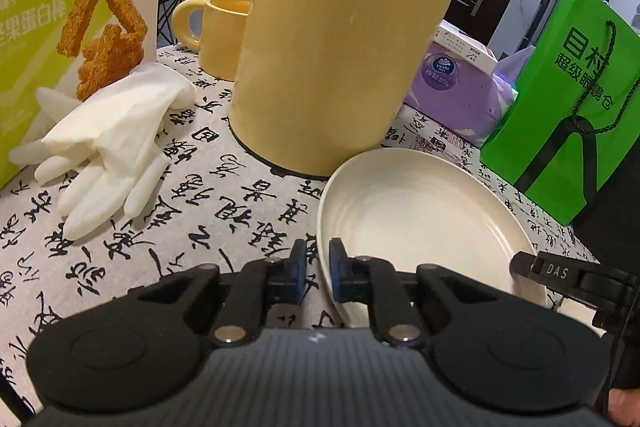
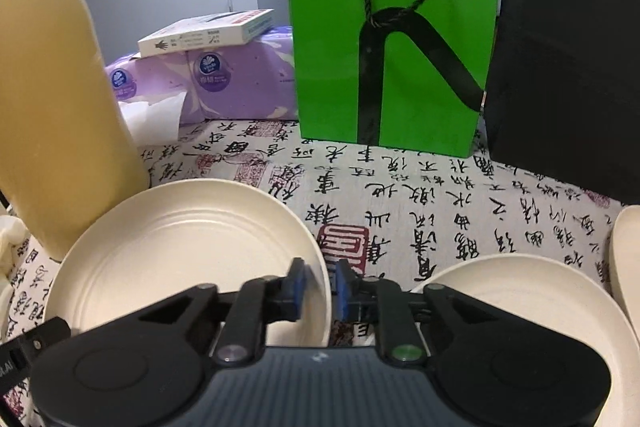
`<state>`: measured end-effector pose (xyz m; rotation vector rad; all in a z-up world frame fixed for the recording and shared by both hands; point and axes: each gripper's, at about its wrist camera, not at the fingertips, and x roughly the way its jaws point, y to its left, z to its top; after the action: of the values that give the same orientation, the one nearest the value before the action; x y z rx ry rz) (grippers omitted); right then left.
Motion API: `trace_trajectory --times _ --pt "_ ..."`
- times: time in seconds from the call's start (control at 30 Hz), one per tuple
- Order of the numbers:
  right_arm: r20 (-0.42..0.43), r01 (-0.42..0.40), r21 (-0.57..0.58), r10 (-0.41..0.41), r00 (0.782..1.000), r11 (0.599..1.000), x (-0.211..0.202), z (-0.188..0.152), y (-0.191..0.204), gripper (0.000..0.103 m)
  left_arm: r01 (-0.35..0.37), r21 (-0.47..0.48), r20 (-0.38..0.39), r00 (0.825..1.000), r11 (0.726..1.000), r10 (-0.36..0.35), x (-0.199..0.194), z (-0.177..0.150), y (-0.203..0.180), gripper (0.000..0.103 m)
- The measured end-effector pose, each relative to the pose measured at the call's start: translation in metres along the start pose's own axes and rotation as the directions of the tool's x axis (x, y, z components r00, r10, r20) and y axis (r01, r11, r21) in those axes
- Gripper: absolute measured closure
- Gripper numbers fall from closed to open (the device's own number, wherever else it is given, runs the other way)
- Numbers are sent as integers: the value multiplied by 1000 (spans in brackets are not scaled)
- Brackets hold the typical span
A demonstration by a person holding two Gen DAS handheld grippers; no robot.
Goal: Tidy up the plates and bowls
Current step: 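Close the left gripper on the rim of the cream plate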
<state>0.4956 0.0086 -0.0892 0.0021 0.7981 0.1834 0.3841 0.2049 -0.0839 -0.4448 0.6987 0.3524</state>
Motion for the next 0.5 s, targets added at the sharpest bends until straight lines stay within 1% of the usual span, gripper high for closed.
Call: trace_trajectory --times 0.1,0.17,0.27,0.4,0.5 --pt "-3 -24 0 24 1000 1000 2 -2 1 86 -9 20 -1 1000 1000 9 1 -1 -3 90" --pt "16 -29 -12 29 999 1000 -1 -3 2 89 -17 24 -3 1000 1000 17 2 -2 -3 91" --pt "36 -38 -23 39 999 999 -4 -6 1 90 -20 30 -1 1000 999 20 2 -2 -4 93" --pt "61 -33 -55 36 997 998 -12 -8 3 91 -28 49 5 1000 998 28 3 -3 -6 94" --pt "80 -35 -53 39 996 998 -18 -9 3 94 -26 43 2 1000 999 26 3 -2 -5 93"
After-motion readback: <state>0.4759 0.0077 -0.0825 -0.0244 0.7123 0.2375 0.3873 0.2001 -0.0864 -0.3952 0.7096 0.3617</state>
